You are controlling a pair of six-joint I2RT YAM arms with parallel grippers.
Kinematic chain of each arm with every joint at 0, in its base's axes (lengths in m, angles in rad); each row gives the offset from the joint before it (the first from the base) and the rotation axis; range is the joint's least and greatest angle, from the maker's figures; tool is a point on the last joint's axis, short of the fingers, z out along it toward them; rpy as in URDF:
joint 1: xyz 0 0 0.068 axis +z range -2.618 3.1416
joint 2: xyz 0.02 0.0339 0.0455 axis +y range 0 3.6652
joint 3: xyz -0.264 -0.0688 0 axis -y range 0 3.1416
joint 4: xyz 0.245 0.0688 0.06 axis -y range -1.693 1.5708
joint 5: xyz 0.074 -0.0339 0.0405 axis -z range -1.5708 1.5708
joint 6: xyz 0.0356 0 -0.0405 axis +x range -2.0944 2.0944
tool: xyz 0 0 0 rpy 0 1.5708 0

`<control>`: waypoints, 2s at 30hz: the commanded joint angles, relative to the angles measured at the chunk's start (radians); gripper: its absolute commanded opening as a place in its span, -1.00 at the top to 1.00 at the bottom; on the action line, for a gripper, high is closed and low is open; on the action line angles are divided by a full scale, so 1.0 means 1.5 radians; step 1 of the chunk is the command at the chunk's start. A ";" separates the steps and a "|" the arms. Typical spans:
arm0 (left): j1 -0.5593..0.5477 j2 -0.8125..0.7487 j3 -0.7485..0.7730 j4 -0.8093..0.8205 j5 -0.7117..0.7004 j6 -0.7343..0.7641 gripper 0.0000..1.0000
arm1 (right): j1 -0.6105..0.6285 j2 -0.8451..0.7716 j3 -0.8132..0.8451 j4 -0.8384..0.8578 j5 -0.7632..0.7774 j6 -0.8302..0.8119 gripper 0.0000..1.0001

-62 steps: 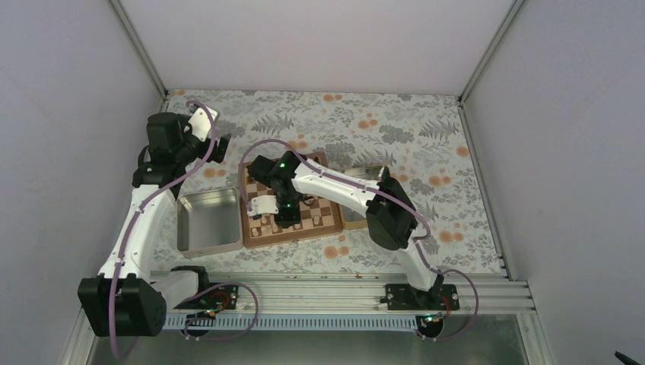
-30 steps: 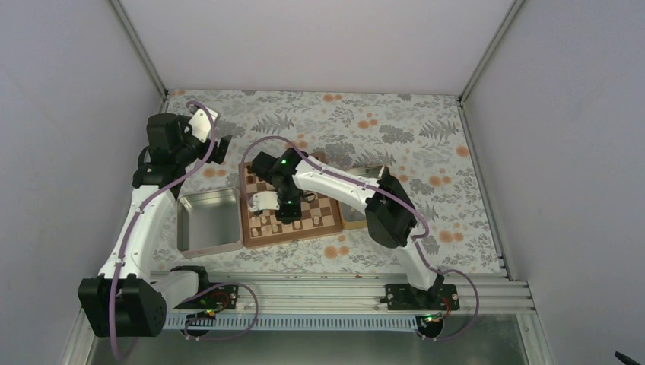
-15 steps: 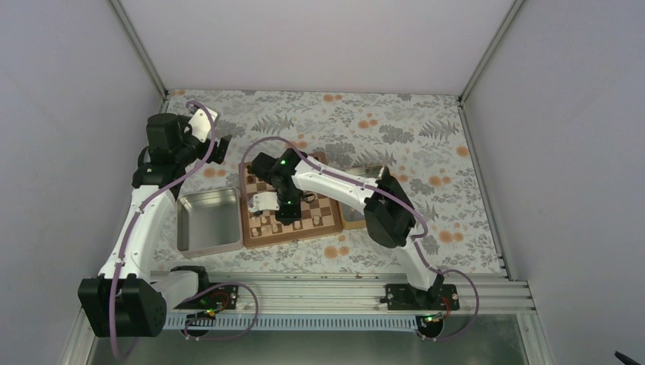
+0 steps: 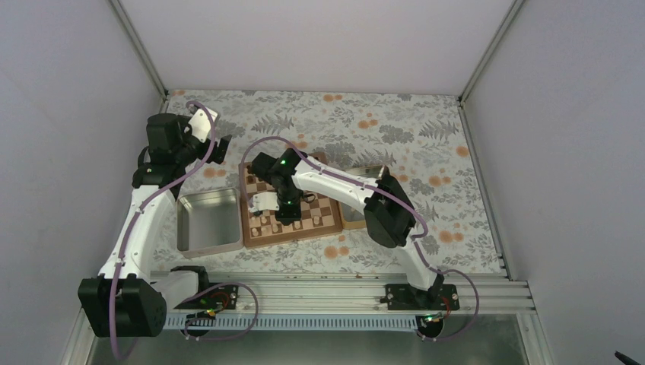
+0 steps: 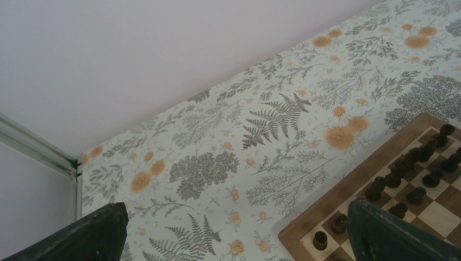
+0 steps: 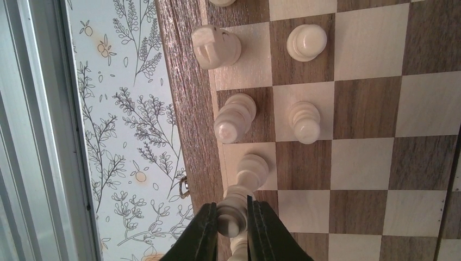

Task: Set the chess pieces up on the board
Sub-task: Place the chess piece on the chessboard, then pick up the chess piece from the storage box.

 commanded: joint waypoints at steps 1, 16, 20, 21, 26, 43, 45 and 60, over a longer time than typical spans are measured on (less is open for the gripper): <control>0.003 -0.007 -0.004 0.001 0.007 0.008 -1.00 | -0.002 -0.002 0.008 -0.006 -0.015 0.001 0.77; 0.003 -0.005 -0.005 0.003 0.007 0.008 -1.00 | -0.001 -0.005 -0.005 -0.005 -0.010 0.001 0.56; 0.003 -0.003 -0.004 0.002 0.009 0.008 -1.00 | -0.001 -0.007 -0.005 -0.005 -0.013 0.002 0.46; 0.003 -0.003 -0.004 0.002 0.008 0.008 -1.00 | -0.002 -0.006 -0.004 -0.005 -0.012 0.002 0.46; 0.003 -0.003 -0.004 0.003 0.008 0.008 -1.00 | -0.001 -0.005 0.005 -0.005 -0.008 0.002 0.43; 0.003 -0.003 -0.002 0.000 0.010 0.009 -1.00 | -0.075 -0.163 -0.021 -0.001 0.010 0.008 0.22; 0.003 -0.003 -0.002 0.000 0.008 0.008 -1.00 | -0.121 -0.191 -0.047 0.009 0.022 0.012 0.22; 0.003 -0.008 0.002 -0.002 0.010 0.005 -1.00 | -0.417 -0.305 -0.365 0.160 0.086 0.012 0.28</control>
